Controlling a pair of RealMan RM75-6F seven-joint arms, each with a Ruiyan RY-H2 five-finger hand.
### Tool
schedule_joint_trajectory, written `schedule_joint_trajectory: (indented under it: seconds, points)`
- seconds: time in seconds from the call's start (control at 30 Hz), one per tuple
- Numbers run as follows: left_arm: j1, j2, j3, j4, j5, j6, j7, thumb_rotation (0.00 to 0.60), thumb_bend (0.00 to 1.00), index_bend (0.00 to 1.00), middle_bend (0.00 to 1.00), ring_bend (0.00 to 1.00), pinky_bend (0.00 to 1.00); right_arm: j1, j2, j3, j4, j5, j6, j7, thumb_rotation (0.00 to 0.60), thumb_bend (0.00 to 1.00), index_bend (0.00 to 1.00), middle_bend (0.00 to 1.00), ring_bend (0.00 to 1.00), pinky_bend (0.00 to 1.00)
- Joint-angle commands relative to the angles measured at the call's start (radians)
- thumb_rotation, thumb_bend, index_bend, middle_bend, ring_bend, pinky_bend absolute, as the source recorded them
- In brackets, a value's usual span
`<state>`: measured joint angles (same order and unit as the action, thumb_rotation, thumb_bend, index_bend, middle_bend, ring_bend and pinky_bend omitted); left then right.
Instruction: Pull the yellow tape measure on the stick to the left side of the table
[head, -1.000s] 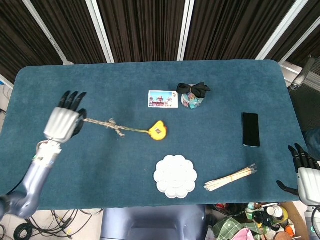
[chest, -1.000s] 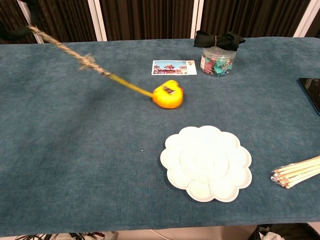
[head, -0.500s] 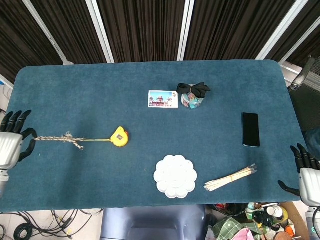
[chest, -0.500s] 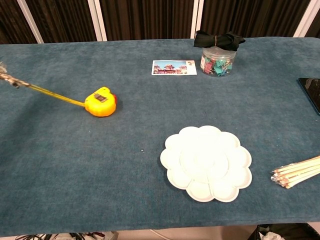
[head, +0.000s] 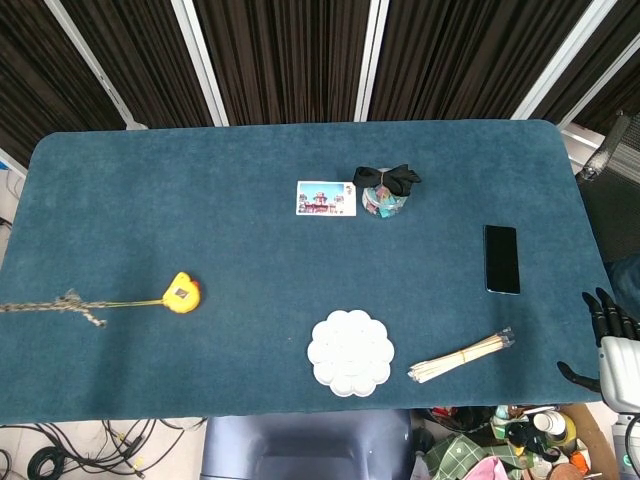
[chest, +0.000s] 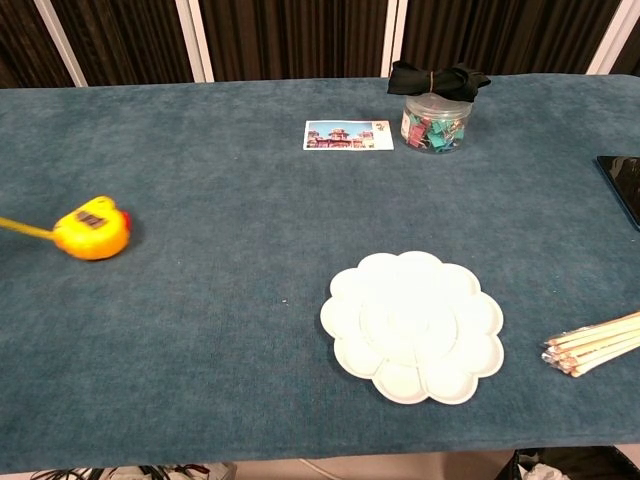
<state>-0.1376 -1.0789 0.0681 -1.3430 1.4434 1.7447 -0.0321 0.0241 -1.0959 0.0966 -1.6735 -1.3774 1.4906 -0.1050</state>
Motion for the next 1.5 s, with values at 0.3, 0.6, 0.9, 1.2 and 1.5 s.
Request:
schedule_joint_trajectory:
  seconds: [0.3,0.6,0.9,1.2,1.5]
  points:
    - [0.016,-0.037,-0.031,0.077,0.014,-0.031,-0.063,0.6,0.48,0.6,0.06,0.0,0.0,0.003,-0.003,-0.002,-0.004,-0.003,-0.003,-0.009,0.6,0.05,0.0,0.0,0.09,0.16]
    - [-0.135,-0.035,-0.081,-0.036,0.111,-0.164,0.033,0.6,0.4,0.46,0.03,0.0,0.0,0.003,-0.001,-0.001,-0.005,0.001,-0.007,-0.001,0.6,0.05,0.0,0.0,0.09,0.16]
    - [-0.305,0.018,-0.122,-0.173,0.06,-0.476,0.139,0.6,0.16,0.03,0.0,0.0,0.0,0.003,0.003,0.001,-0.006,0.003,-0.01,0.008,0.6,0.05,0.0,0.0,0.09,0.16]
    - [-0.315,0.011,-0.151,-0.248,-0.002,-0.501,0.213,0.6,0.16,0.04,0.0,0.0,0.0,0.003,0.004,0.002,-0.004,0.003,-0.009,0.011,0.6,0.05,0.0,0.0,0.09,0.16]
    - [-0.16,0.024,-0.105,-0.294,-0.044,-0.365,0.106,0.6,0.16,0.08,0.0,0.0,0.0,0.004,0.005,0.002,-0.002,0.0,-0.009,0.015,0.6,0.05,0.0,0.0,0.09,0.16]
